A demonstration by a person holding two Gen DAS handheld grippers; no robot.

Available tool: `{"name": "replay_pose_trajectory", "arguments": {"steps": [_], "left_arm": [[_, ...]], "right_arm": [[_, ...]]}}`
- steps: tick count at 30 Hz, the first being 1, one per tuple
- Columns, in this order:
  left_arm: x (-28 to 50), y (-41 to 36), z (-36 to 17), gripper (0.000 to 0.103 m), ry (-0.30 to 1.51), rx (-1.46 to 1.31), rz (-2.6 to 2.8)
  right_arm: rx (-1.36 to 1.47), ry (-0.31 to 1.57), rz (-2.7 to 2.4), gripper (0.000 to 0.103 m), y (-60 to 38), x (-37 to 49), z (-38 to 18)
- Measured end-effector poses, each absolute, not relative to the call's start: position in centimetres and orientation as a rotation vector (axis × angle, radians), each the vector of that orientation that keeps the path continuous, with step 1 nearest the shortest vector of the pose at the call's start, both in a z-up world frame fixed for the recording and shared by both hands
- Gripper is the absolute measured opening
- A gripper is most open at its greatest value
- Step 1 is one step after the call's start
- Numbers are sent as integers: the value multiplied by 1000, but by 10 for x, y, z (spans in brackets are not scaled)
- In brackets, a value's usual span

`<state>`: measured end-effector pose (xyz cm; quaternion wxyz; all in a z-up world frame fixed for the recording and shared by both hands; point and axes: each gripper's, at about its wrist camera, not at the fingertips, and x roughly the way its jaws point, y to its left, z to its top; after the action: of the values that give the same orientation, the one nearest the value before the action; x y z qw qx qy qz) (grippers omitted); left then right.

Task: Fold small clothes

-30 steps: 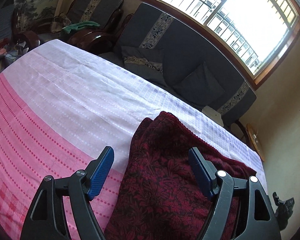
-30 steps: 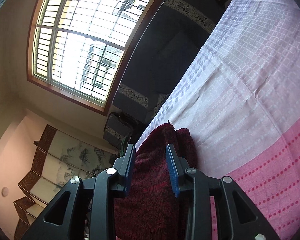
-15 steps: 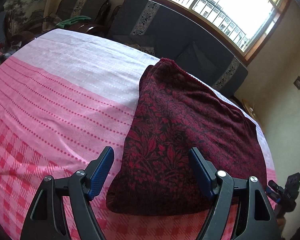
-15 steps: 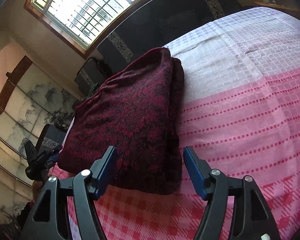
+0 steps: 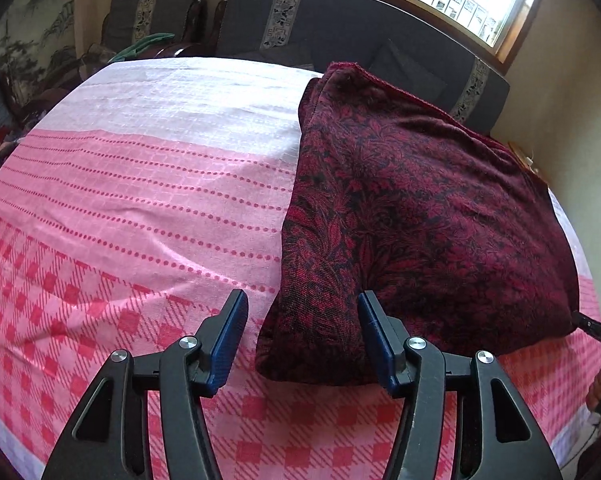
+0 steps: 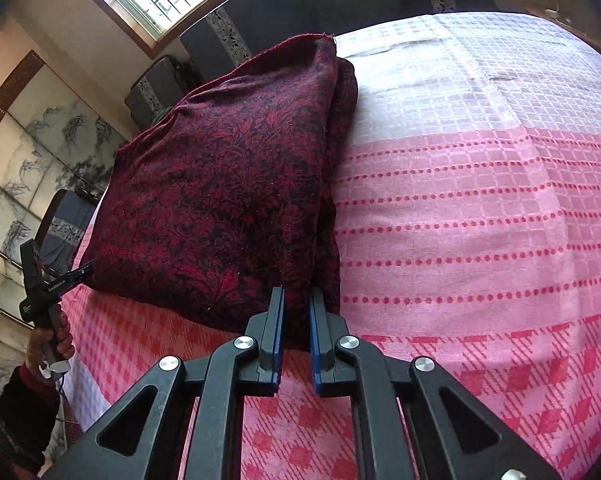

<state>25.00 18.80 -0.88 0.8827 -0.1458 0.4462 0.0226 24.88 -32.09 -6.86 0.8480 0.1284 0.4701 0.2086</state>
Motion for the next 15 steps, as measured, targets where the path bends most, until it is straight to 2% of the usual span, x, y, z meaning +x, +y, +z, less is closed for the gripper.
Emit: {"name": "replay_pose_trajectory", "arguments": {"steps": [1, 4, 6, 10, 15], "left_arm": [[244, 189, 1, 57, 898, -295, 76], [228, 185, 38, 56, 774, -315, 82], [230, 165, 55, 56, 718, -315, -2], [257, 105, 53, 56, 713, -235, -177], [282, 69, 11, 56, 801, -180, -220]], "right_arm": [[260, 941, 414, 20, -321, 243, -57], [269, 769, 530, 20, -298, 225, -16], [224, 730, 645, 20, -256, 220, -1], [147, 787, 790, 17, -164, 239, -10], [149, 868, 769, 15, -122, 259, -46]]}}
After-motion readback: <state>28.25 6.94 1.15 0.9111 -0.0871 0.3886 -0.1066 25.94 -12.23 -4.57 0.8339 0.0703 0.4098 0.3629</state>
